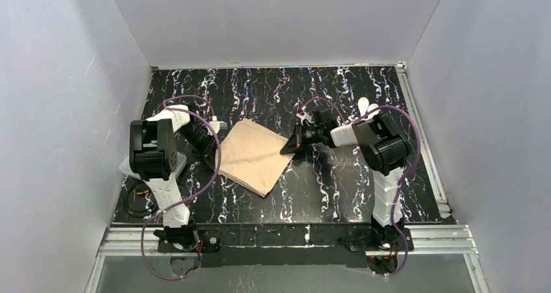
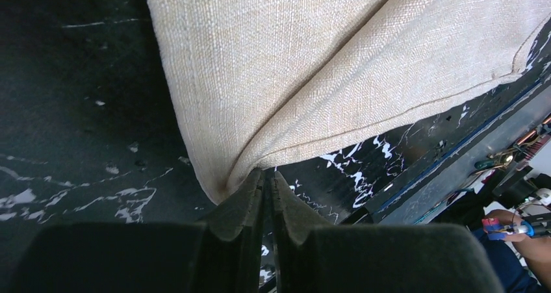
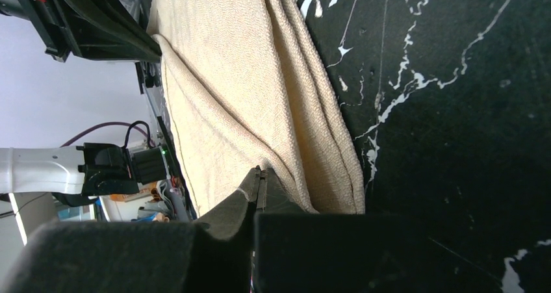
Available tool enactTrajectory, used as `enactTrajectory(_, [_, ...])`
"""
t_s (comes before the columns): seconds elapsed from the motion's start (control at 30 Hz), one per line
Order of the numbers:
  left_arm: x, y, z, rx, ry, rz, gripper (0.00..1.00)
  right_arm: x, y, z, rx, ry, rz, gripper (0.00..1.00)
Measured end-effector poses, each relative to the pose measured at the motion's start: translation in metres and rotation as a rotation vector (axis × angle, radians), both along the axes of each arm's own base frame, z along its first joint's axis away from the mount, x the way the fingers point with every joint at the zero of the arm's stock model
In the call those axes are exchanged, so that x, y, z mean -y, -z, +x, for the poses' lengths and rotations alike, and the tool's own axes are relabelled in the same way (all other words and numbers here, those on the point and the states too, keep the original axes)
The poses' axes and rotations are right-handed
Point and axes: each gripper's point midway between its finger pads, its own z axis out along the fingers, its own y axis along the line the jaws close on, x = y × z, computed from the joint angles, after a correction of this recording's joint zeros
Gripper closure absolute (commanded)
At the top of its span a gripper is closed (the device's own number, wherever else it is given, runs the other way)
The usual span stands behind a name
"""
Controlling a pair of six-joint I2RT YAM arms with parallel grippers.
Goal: Fold the napkin into a case and place the utensils inside
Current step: Smooth out the upper triangle-folded napkin at the center of the board.
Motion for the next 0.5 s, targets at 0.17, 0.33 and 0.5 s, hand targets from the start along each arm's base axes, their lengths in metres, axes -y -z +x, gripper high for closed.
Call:
enactTrajectory(0.17, [-0.001, -0.015, 0.012, 0.039, -0.003, -0.003, 0.88, 0.0, 0.0, 0.001, -0.011, -0.006, -0.017, 0.99])
enactTrajectory(0.33, [0.0, -0.037, 0.026, 0.129, -0.004, -0.008, 0.87, 0.001, 0.0, 0.001, -0.01, -0.017, -0.033, 0.99])
enactTrajectory(0.5, [0.001, -0.042, 0.027, 0.153, -0.004, -0.011, 0.87, 0.002, 0.0, 0.001, -0.007, -0.026, -0.045, 0.99])
